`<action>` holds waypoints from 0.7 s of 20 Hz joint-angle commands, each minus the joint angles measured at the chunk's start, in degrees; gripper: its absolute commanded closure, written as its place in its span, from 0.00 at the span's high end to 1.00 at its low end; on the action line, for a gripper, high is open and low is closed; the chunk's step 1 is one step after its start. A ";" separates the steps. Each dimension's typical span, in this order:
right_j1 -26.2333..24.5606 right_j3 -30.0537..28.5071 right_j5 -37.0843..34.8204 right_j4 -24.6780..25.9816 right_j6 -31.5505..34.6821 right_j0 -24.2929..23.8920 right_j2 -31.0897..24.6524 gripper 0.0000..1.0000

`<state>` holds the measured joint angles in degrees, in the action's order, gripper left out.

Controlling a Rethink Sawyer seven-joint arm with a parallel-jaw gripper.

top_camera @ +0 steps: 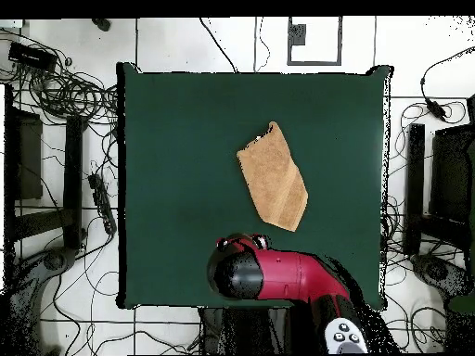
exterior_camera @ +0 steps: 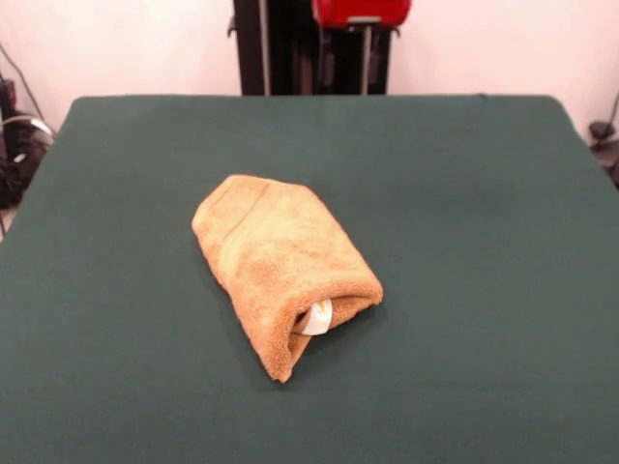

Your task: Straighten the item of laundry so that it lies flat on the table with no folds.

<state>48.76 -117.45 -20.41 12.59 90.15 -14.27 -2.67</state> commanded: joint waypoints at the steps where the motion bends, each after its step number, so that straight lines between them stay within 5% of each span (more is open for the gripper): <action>1: -2.24 5.43 1.90 6.13 -5.12 -3.68 -10.48 1.00; 14: -7.62 12.45 -2.91 14.60 -8.56 -11.75 -16.24 1.00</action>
<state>43.50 -110.73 -20.41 23.51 90.14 -24.87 -9.34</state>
